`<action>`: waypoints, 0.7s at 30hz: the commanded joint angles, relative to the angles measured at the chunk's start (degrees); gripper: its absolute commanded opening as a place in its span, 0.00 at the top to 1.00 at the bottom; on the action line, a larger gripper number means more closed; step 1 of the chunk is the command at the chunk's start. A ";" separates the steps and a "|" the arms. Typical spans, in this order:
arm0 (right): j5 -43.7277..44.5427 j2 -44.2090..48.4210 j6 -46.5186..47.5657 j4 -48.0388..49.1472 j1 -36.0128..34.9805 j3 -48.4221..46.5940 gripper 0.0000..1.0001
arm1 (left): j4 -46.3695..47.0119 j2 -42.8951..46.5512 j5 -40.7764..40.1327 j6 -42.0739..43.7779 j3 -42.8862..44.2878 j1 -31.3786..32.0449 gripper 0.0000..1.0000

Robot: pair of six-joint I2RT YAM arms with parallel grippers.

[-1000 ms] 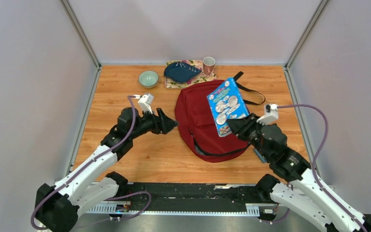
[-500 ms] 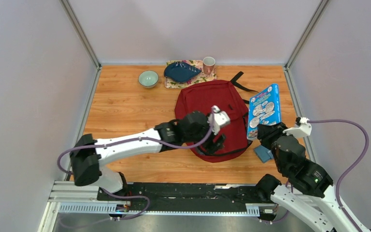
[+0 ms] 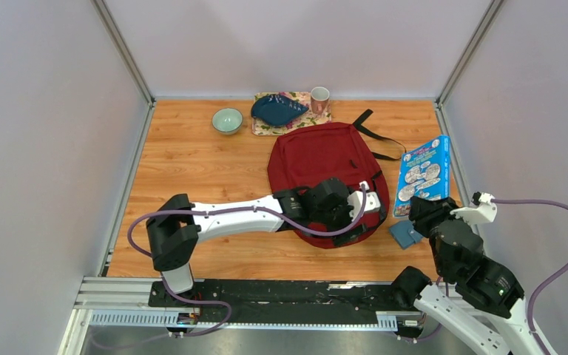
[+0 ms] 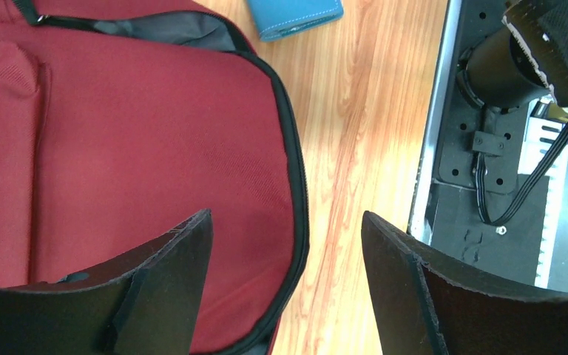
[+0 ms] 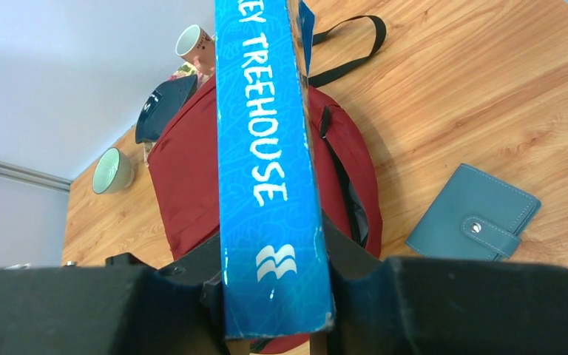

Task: Pack the student bag
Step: Place the book in the student bag.

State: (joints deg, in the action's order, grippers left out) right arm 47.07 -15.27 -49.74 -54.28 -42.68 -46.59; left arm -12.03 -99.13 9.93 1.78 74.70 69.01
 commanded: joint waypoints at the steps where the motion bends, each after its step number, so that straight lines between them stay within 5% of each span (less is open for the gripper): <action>1: 3.64 0.94 -1.77 2.78 -0.04 -3.07 1.00 | 0.78 -2.64 3.07 1.65 3.87 0.60 0.19; 11: 2.85 0.68 -2.47 2.60 -0.13 -2.72 1.00 | -1.24 -7.74 -0.08 2.44 6.95 1.48 0.26; 14: 2.50 0.59 -2.65 2.52 -0.13 -2.54 1.00 | -1.59 -8.53 -2.90 2.61 7.30 1.56 0.41; 15: 2.41 0.68 -2.82 2.51 -0.13 -2.54 1.00 | -1.76 -8.79 -4.21 2.61 7.31 1.56 0.55; 21: 2.24 0.68 -3.09 1.55 -0.21 -2.37 1.00 | -1.68 -7.83 -8.25 2.70 7.04 1.56 0.96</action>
State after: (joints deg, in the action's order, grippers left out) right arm 47.37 -14.94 -51.22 -56.47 -42.68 -46.70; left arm -13.91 -107.70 6.09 3.51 79.48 70.17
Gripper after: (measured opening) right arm 0.286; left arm 0.133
